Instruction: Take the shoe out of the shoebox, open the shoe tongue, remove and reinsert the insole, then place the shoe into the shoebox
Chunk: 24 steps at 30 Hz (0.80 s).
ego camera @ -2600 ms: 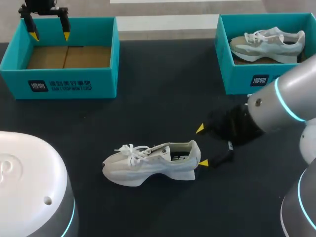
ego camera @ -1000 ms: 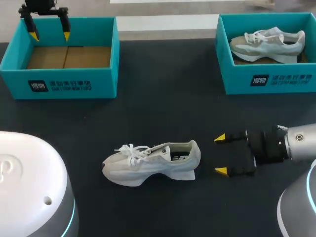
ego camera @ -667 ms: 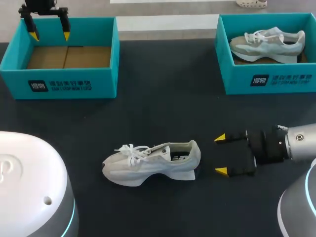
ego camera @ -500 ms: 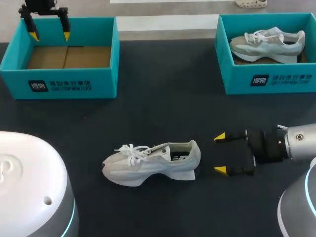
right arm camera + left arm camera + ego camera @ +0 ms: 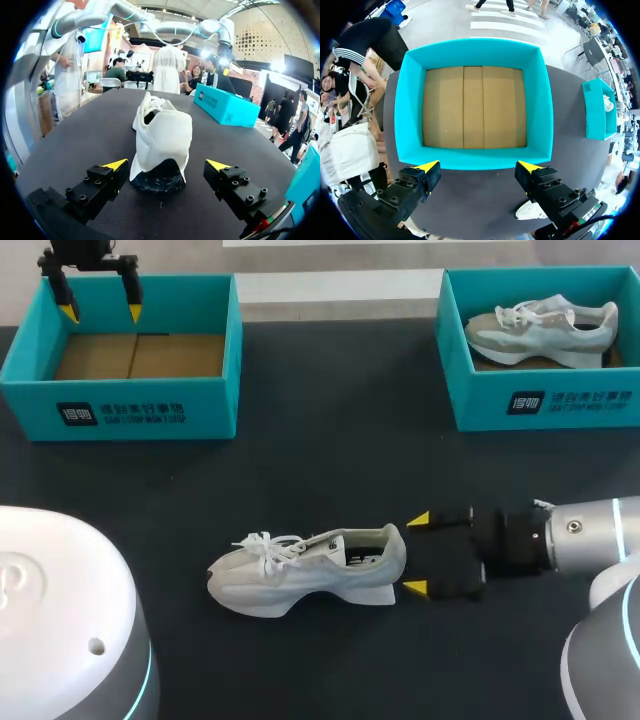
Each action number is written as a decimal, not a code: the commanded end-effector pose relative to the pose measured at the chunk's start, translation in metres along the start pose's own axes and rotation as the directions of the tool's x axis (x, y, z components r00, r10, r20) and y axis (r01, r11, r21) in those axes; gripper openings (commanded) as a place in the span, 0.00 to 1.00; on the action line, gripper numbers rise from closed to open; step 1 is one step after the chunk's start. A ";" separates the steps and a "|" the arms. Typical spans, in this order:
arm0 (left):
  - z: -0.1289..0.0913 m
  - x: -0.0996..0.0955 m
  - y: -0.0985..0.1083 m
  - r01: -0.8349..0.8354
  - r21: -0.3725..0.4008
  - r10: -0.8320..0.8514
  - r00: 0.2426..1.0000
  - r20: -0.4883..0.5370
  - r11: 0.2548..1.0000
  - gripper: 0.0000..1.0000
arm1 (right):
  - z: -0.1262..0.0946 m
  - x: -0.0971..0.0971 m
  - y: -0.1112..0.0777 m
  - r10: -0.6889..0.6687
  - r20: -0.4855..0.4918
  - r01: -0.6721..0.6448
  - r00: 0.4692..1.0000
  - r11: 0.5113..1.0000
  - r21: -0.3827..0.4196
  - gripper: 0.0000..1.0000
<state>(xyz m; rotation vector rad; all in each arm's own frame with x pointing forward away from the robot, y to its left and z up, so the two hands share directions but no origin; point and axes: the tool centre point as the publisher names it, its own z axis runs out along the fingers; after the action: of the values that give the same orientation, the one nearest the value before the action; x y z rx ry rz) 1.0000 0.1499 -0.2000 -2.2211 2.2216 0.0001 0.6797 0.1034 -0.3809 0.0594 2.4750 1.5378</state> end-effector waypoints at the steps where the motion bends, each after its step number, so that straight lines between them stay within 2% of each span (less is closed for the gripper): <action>1: 0.000 0.000 0.000 0.000 0.000 0.000 1.000 0.000 1.000 1.00 | 0.018 0.002 0.005 0.004 0.005 -0.004 1.000 1.000 0.009 1.00; 17: 0.000 0.000 0.000 0.000 0.000 0.000 1.000 0.000 1.000 1.00 | 0.058 0.015 0.010 0.012 -0.036 -0.013 0.999 1.000 -0.023 1.00; 24: 0.000 0.000 0.000 0.000 0.000 0.000 1.000 0.000 1.000 1.00 | 0.071 0.012 0.006 0.009 -0.045 -0.011 0.999 0.999 -0.035 1.00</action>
<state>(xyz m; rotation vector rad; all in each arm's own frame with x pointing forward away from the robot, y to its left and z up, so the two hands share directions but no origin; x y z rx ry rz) 1.0000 0.1499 -0.2000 -2.2211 2.2216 0.0001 0.6771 0.1601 -0.4013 0.0309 2.4767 1.6114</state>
